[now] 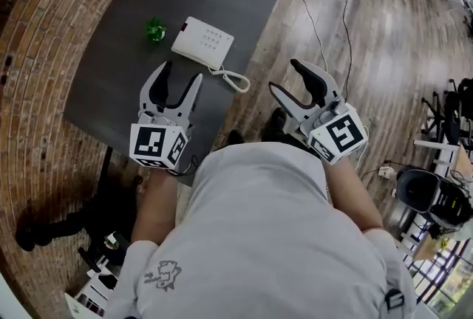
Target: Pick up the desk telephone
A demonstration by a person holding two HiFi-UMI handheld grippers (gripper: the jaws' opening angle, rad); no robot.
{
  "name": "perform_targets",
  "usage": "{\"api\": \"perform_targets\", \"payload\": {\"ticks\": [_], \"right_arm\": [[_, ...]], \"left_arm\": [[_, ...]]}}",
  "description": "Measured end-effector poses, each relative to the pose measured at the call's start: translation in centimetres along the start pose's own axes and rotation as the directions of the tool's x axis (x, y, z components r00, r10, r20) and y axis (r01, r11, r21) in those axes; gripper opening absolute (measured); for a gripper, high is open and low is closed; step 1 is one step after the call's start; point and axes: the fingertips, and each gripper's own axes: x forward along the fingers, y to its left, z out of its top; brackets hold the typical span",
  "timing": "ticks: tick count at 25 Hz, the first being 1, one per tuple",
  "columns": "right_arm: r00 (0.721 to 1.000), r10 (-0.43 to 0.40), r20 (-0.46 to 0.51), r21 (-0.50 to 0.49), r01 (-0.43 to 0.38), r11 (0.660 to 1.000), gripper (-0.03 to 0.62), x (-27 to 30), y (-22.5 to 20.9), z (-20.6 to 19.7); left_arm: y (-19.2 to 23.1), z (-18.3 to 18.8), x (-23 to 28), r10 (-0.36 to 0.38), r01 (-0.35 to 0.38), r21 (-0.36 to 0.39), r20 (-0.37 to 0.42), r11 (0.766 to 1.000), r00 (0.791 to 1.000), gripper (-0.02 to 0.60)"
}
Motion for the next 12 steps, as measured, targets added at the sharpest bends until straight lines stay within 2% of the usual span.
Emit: {"api": "perform_targets", "payload": {"ticks": [6, 12], "right_arm": [[0.995, 0.095, 0.01, -0.036, -0.095, 0.995, 0.264, 4.6, -1.0, 1.5], [0.974, 0.225, 0.01, -0.038, -0.224, 0.974, 0.267, 9.7, -2.8, 1.8]], "left_arm": [[3.9, 0.0, -1.1, 0.122, -0.121, -0.023, 0.006, 0.992, 0.993, 0.285], [5.9, -0.7, -0.8, 0.234, -0.234, -0.033, -0.015, 0.972, 0.972, 0.285]]}}
